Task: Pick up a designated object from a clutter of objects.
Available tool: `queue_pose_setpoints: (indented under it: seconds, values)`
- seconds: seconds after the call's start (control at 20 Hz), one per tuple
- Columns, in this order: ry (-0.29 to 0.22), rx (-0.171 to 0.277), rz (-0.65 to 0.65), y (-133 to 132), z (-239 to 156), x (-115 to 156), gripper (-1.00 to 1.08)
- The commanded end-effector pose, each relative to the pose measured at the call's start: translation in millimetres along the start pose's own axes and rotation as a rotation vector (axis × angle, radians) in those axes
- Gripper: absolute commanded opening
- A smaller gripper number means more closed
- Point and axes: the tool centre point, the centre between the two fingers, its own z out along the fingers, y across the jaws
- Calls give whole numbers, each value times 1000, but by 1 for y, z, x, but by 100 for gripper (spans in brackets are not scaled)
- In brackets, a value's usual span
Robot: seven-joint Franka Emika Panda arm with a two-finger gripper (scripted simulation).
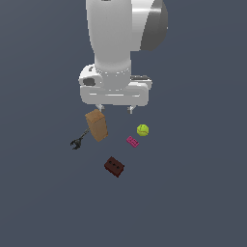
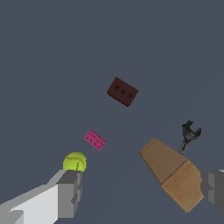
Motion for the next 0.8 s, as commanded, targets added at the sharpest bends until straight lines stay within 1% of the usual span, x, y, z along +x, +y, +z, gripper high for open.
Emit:
queue_pose_setpoints:
  seconds: [0.0,0.15,0.45,0.75]
  values:
    - [0,0,0,0,0,0,100]
    - [3,3,-2,-3,-2,0,100]
    - [16,20,-11,-16,-11,0,100]
    - [16,21,-12,-16,-11,0,100]
